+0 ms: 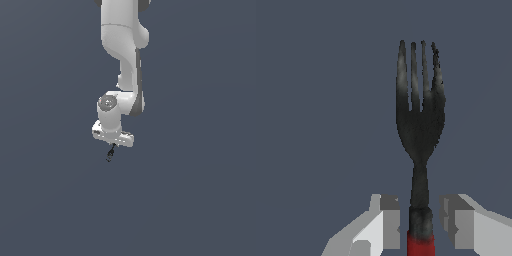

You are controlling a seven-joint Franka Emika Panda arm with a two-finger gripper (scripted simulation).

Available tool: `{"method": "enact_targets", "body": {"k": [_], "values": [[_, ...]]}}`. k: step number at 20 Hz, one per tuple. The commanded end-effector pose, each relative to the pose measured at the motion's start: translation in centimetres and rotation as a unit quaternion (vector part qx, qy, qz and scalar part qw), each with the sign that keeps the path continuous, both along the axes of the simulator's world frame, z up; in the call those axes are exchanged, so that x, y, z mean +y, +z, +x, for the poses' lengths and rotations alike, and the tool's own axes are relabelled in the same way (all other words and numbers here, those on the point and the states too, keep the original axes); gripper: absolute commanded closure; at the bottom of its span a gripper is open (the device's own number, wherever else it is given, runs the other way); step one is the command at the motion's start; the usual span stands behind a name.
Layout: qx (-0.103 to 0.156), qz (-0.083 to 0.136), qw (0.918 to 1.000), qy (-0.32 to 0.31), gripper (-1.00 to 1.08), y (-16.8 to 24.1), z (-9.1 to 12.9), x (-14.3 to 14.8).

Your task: Pick up the object and move it to a goal position.

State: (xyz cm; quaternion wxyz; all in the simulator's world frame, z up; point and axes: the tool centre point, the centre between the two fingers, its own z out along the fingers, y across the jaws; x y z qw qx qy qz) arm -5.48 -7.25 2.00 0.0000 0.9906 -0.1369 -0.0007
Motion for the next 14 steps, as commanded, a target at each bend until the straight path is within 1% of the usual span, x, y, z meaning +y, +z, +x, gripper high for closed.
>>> {"method": "enact_targets", "body": {"k": [1, 7, 14], "values": [[-0.001, 0.0, 1.0, 0.0, 1.08, 1.0, 0.0, 0.2], [-0.001, 0.0, 1.0, 0.0, 1.08, 4.6, -0.2, 1.2], [-0.001, 0.0, 1.0, 0.0, 1.08, 11.3, -0.5, 2.8]]}}
